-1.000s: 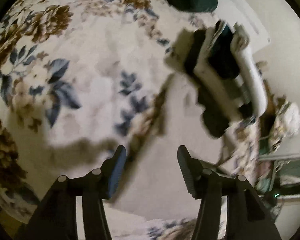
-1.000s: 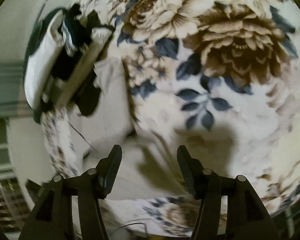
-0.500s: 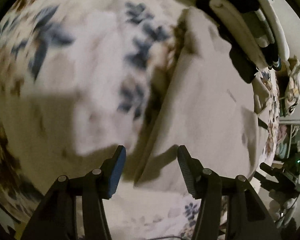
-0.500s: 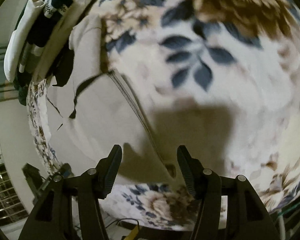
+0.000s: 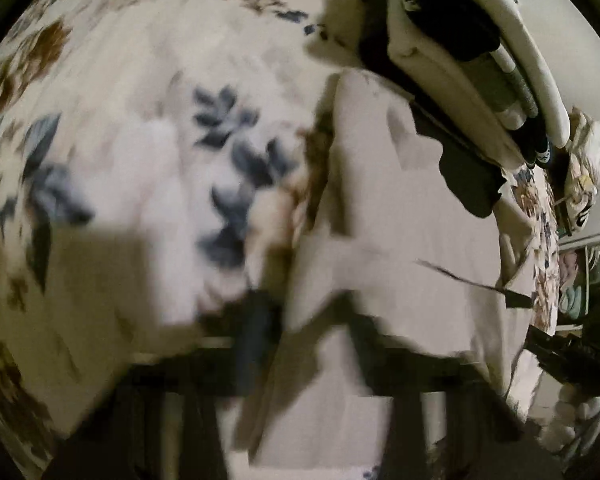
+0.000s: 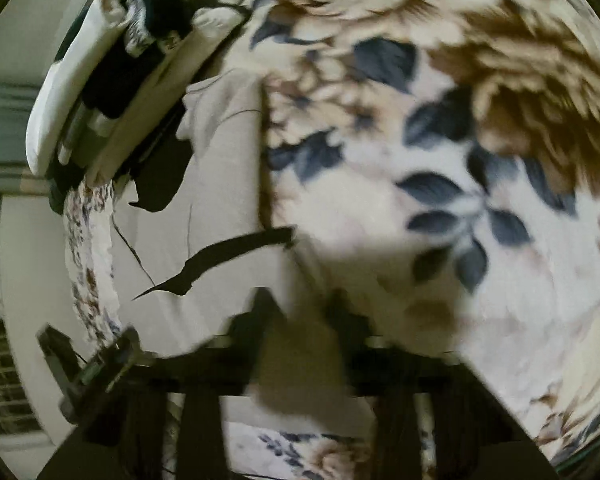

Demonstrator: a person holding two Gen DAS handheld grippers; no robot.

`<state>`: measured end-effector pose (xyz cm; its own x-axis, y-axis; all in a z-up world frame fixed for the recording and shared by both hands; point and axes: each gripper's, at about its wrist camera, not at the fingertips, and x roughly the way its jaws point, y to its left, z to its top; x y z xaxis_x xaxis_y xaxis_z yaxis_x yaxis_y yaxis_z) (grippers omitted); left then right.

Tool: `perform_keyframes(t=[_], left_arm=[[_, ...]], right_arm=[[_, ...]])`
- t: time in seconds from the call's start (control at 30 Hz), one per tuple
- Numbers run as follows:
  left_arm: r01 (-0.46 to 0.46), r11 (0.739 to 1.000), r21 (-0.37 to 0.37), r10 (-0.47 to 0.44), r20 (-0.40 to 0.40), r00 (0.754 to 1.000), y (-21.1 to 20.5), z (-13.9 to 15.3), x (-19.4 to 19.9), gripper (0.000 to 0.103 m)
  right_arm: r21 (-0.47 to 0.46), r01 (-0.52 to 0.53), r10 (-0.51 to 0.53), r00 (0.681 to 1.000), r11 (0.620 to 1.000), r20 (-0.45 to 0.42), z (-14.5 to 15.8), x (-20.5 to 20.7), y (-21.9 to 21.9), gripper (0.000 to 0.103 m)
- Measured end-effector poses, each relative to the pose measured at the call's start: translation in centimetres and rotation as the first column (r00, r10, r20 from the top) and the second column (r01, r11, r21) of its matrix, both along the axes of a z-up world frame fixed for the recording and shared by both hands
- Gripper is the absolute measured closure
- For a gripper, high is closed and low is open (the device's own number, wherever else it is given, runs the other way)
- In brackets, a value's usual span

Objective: Fold small clothes

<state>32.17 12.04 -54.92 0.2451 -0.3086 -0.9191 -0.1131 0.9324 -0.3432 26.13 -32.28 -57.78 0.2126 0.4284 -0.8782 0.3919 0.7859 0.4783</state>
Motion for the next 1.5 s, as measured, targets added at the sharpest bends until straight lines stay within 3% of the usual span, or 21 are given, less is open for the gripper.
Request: perform_keyframes(t=[0.03, 0.13, 0.3, 0.33, 0.37, 0.4, 0.43, 0.5, 0.7, 0.87, 0.97, 1.0, 1.03, 1.07, 1.1, 1.13, 1.33, 1.5], left_arm=[[0.002, 1.0, 0.014, -0.002, -0.001, 1.0, 0.0, -0.1, 0.3, 0.098], [-0.023, 0.999, 0.031, 0.023, 0.021, 1.0, 0.9, 0.3, 0.8, 0.099], [-0.03, 1.0, -0.009, 0.03, -0.003, 1.0, 2.4, 1.6, 1.8, 0.097], [-0.022, 1.0, -0.012, 0.022, -0.001, 1.0, 2.0, 2.0, 2.3, 0.095], [-0.009, 1.0, -0.006, 0.009, 0.009, 1.0, 1.7, 2.8, 3.1, 0.092], [0.005, 1.0, -0.001, -0.005, 0.026, 1.0, 1.4, 3.4, 3.8, 0.083], [0.02, 1.0, 0.001, -0.02, 0.044, 0.999, 1.0, 3.8, 4.6, 0.066], [0.044, 0.999, 0.021, -0.046, 0.088, 0.995, 0.6, 4.7, 6.8, 0.048], [0.148, 0.984, 0.095, -0.158, 0.106, 0.982, -2.9, 2.6, 14.1, 0.047], [0.241, 0.963, 0.121, -0.249, 0.058, 0.967, -4.8, -0.8, 18.2, 0.047], [0.277, 0.953, 0.127, -0.285, 0.054, 0.957, -5.5, -2.0, 19.5, 0.049], [0.289, 0.948, 0.133, -0.299, 0.067, 0.952, -5.9, -2.2, 19.7, 0.049], [0.298, 0.945, 0.136, -0.31, 0.085, 0.947, -6.0, -2.1, 19.8, 0.065], [0.305, 0.942, 0.139, -0.32, 0.101, 0.942, -6.2, -1.8, 19.7, 0.08], [0.309, 0.94, 0.145, -0.325, 0.107, 0.94, -6.2, -1.6, 19.6, 0.097], [0.311, 0.941, 0.136, -0.326, 0.115, 0.938, -6.1, -1.2, 19.4, 0.098], [0.299, 0.946, 0.121, -0.319, 0.213, 0.923, -5.2, 3.1, 15.3, 0.1], [0.257, 0.961, 0.099, -0.275, 0.285, 0.918, -4.4, 7.7, 10.6, 0.101]], right_arm=[[-0.029, 0.008, -0.008, 1.0, 1.0, 0.001, 0.2, 0.1, 0.0, 0.098], [-0.084, 0.064, -0.066, 0.998, 0.994, -0.023, 0.2, 0.3, -1.0, 0.1], [-0.056, 0.048, -0.052, 0.995, 0.997, -0.081, 0.1, 1.3, -1.2, 0.095], [-0.053, 0.038, -0.042, 0.996, 0.998, -0.078, 0.6, 1.7, -1.2, 0.081], [-0.051, 0.03, -0.033, 0.998, 0.998, -0.059, 1.4, 2.3, -1.2, 0.058], [-0.056, 0.022, -0.024, 0.999, 0.998, -0.036, 2.2, 2.8, -1.2, 0.049], [-0.07, 0.007, -0.007, 1.0, 0.998, -0.008, 3.1, 3.6, -0.9, 0.042], [-0.112, -0.041, 0.045, 0.999, 0.993, 0.03, 4.5, 5.8, -0.3, 0.041], [-0.204, -0.107, 0.126, 0.989, 0.973, 0.081, 5.0, 13.9, 1.4, 0.034], [-0.262, -0.209, 0.226, 0.973, 0.942, 0.036, 2.2, 20.2, 3.9, 0.034], [-0.243, -0.25, 0.256, 0.967, 0.937, -0.006, 0.2, 21.9, 4.5, 0.034], [-0.231, -0.269, 0.271, 0.962, 0.935, -0.024, -0.5, 22.3, 4.8, 0.035], [-0.23, -0.282, 0.283, 0.959, 0.931, -0.031, -0.8, 22.5, 5.1, 0.049], [-0.241, -0.294, 0.293, 0.955, 0.925, -0.042, -1.0, 22.6, 5.4, 0.073], [-0.247, -0.291, 0.29, 0.956, 0.924, -0.04, -0.9, 22.5, 5.4, 0.083], [-0.248, -0.28, 0.282, 0.959, 0.927, -0.029, -0.6, 22.4, 5.4, 0.094], [-0.238, -0.215, 0.239, 0.968, 0.947, 0.079, 3.7, 20.0, 4.7, 0.097], [-0.238, -0.225, 0.265, 0.952, 0.945, 0.153, 7.7, 16.7, 5.4, 0.097]])
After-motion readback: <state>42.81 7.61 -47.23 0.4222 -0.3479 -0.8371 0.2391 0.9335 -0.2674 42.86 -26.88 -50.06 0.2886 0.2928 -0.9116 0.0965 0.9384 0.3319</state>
